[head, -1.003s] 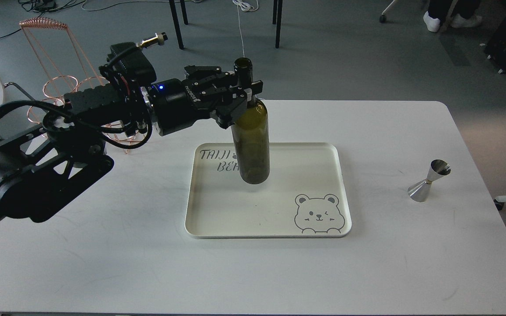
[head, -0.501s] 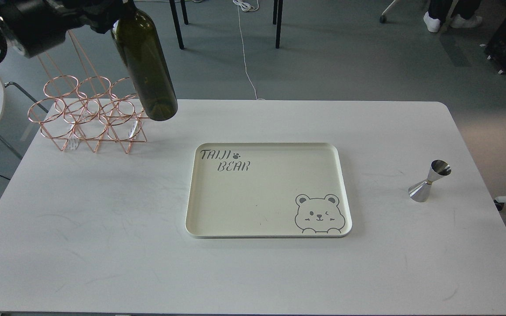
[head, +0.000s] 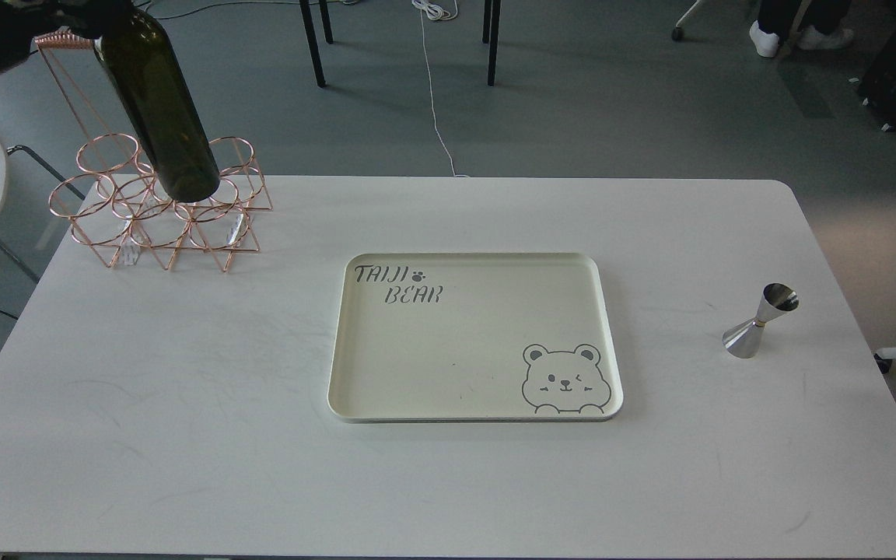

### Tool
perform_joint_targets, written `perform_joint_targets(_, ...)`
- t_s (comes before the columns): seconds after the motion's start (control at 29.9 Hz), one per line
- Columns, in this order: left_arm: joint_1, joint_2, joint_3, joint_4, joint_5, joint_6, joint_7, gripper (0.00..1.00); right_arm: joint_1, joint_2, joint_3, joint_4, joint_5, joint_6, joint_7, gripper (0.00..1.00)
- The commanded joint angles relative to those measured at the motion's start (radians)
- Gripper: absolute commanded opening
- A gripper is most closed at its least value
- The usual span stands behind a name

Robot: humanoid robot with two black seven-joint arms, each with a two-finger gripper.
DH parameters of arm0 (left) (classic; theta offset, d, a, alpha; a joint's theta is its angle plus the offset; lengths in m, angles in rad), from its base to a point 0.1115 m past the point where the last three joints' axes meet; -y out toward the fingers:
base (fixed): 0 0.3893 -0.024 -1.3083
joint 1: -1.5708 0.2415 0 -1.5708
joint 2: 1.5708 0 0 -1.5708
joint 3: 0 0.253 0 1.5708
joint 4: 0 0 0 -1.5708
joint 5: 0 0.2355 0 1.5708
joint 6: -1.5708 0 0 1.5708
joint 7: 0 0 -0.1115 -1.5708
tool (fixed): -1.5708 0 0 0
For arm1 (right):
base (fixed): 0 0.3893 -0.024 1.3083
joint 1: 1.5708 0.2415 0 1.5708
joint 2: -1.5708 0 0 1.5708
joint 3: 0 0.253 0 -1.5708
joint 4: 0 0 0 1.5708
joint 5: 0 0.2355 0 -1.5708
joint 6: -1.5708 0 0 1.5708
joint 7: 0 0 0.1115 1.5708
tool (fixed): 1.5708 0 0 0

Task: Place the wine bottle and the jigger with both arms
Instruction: 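Lift the wine bottle with the left gripper and carry it over the copper rack, then lower the bottle into the copper rack, release, and withdraw the left gripper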

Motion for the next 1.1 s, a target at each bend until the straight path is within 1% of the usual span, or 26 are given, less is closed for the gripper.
perform_joint_targets(0.0,0.000,-0.020,0.034,0.030,-0.002,0.029,0.002,0.16,-0.001,0.000,0.000,0.000,0.000,0.000,0.000,0.97)
perform_joint_targets(0.23,0.013,-0.055,0.041,0.054,-0.002,0.030,0.005,0.17,0.001,0.000,0.000,0.000,0.000,0.002,0.000,0.97)
perform_joint_targets(0.33,0.014,-0.072,0.063,0.057,-0.009,0.032,0.006,0.18,0.002,0.000,0.000,0.000,0.001,0.002,0.000,0.98)
perform_joint_targets(0.5,0.014,-0.078,0.119,0.077,-0.020,0.073,0.005,0.20,0.004,-0.002,0.000,0.000,0.001,0.002,0.000,0.98)
perform_joint_targets(0.67,0.018,-0.106,0.171,0.082,-0.021,0.104,0.005,0.26,0.004,-0.003,0.000,0.000,0.001,0.002,0.000,0.98)
perform_joint_targets(0.8,0.046,-0.110,0.185,0.106,-0.023,0.130,0.005,0.30,0.001,-0.006,0.000,0.004,0.001,0.002,0.000,0.98)
perform_joint_targets(0.84,0.049,-0.115,0.185,0.117,-0.025,0.137,0.003,0.34,-0.001,-0.006,0.000,0.005,0.001,0.002,0.000,0.98)
perform_joint_targets(0.9,0.053,-0.132,0.185,0.132,-0.041,0.148,0.003,0.45,-0.002,-0.008,0.000,0.005,0.001,0.002,0.000,0.98)
perform_joint_targets(0.97,0.053,-0.138,0.194,0.146,-0.070,0.150,0.002,0.50,-0.002,-0.008,0.000,0.005,0.001,0.002,0.000,0.98)
perform_joint_targets(1.0,0.053,-0.138,0.200,0.149,-0.080,0.150,0.002,0.54,-0.002,-0.006,0.000,0.005,0.001,0.002,0.000,0.98)
perform_joint_targets(1.04,0.053,-0.139,0.208,0.154,-0.086,0.150,0.002,0.60,-0.002,-0.006,0.000,0.005,0.001,0.002,0.000,0.97)
perform_joint_targets(1.07,0.053,-0.143,0.212,0.154,-0.087,0.151,0.002,0.63,-0.002,-0.006,0.000,0.005,0.001,0.002,0.000,0.97)
